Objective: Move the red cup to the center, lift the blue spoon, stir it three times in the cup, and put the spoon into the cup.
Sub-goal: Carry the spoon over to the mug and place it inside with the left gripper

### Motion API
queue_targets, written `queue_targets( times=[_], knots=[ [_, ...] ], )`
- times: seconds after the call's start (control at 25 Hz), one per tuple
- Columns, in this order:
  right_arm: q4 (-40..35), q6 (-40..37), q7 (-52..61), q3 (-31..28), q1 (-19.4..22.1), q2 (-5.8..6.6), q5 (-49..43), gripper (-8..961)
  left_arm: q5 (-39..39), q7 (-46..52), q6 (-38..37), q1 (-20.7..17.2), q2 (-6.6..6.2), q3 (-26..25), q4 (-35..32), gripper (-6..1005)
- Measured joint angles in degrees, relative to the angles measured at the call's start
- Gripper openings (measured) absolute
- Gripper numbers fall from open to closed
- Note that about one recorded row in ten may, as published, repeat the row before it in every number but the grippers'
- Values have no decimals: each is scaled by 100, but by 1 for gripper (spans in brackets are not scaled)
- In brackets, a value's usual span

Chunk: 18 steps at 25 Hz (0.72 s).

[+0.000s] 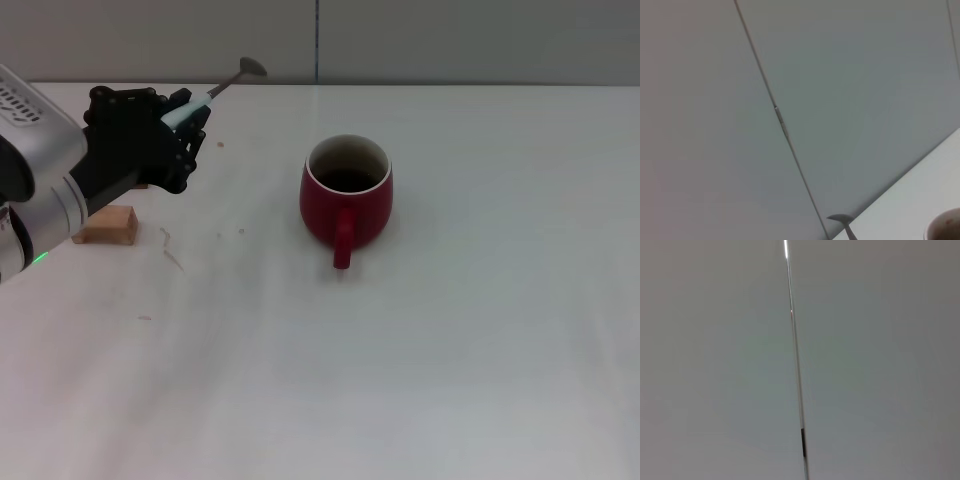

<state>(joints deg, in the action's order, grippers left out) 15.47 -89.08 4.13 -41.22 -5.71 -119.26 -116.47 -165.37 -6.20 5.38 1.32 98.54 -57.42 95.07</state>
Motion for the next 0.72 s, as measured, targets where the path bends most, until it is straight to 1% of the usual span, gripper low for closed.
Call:
queue_targets(
  times=[0.08, 0.12, 0.16, 0.2, 0.24, 0.28, 0.32, 0.36, 0.4, 0.44, 0.48, 0.6, 0.64, 0.68, 0.72],
  knots=[
    [0, 0, 0, 0, -3, 0, 0, 826, 0, 0, 0, 0, 0, 0, 0, 180],
    [0, 1, 0, 0, -5, 0, -1, 826, 8, -460, 701, 71, 140, -114, 306, 180],
    [0, 1, 0, 0, -5, 0, -1, 826, 20, -663, 949, 91, 225, -166, 405, 180],
    [0, 1, 0, 0, -7, 0, -5, 826, 41, -998, 1318, 118, 365, -261, 562, 180],
    [0, 1, 0, 0, -7, 0, -5, 826, 41, -998, 1318, 118, 365, -261, 562, 180],
    [0, 1, 0, 0, -8, 0, -7, 826, 86, -1447, 1642, 129, 569, -387, 729, 180],
    [0, 0, 0, 0, -8, 0, -7, 826, 144, -1717, 1802, 130, 673, -454, 803, 180],
    [0, 1, 0, 0, -8, 0, -7, 825, 144, -1717, 1802, 130, 673, -454, 803, 180],
    [0, 1, 0, 0, -6, 0, -5, 825, 374, -2291, 2122, 140, 891, -636, 921, 179],
    [0, 1, 0, 0, -6, 0, -5, 825, 374, -2291, 2122, 140, 891, -636, 921, 179],
    [0, 1, 0, 0, -3, 0, -5, 825, 759, -2900, 2420, 161, 1098, -859, 1007, 179],
    [0, 3, 0, 0, 5, 0, -5, 825, 1474, -3809, 2771, 182, 1361, -1208, 1081, 179],
    [0, 3, 0, 0, 5, 0, -5, 825, 1474, -3809, 2771, 182, 1361, -1208, 1081, 179],
    [-3, 4, 0, 0, 12, 0, -4, 825, 1841, -4398, 3035, 197, 1582, -1488, 1094, 179],
    [-5, 4, 0, 0, 15, 0, -2, 825, 1841, -4398, 3035, 197, 1582, -1488, 1094, 179]
  ],
)
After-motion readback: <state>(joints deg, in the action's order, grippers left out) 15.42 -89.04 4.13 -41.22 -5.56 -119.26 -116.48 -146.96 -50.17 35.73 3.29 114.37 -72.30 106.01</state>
